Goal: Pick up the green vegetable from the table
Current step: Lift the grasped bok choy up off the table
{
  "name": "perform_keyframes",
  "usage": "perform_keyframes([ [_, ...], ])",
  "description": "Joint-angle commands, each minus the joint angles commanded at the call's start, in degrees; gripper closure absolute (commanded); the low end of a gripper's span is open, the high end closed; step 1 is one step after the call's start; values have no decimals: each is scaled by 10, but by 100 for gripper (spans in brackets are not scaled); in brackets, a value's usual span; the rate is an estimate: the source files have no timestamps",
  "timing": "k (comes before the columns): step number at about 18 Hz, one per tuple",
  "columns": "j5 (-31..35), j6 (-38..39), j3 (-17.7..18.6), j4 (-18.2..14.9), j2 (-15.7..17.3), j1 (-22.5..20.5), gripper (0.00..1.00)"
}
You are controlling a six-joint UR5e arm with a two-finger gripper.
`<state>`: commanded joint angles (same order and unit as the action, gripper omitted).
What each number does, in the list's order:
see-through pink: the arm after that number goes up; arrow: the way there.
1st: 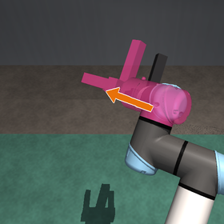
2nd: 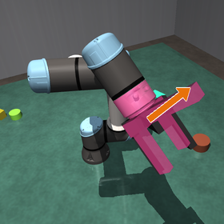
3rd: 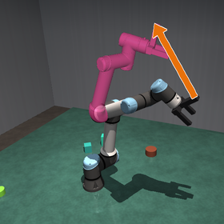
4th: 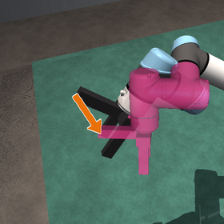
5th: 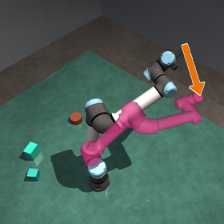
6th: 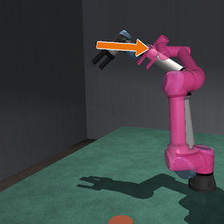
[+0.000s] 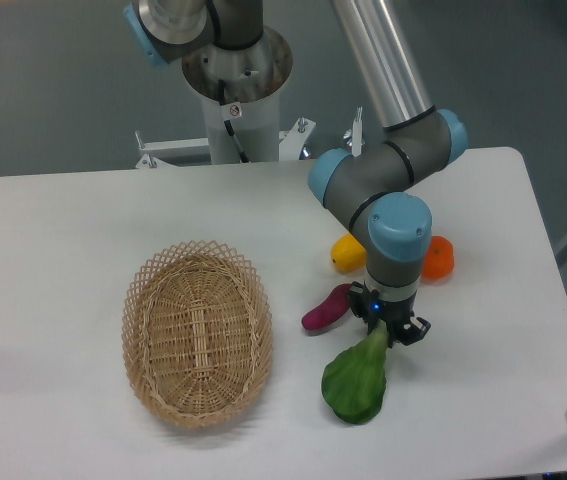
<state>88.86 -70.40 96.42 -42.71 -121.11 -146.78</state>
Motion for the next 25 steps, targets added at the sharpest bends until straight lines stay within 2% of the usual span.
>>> perform_keyframes([
  [3, -4, 0, -12, -2, 7, -2, 64],
  [6, -20, 2, -31, -4, 31, -4, 64],
  [12, -92, 23, -31, -4, 89, -6, 64],
  [16, -126, 36, -16, -6, 124, -5, 64],
  [25, -158, 44, -18, -10, 141, -25, 64],
])
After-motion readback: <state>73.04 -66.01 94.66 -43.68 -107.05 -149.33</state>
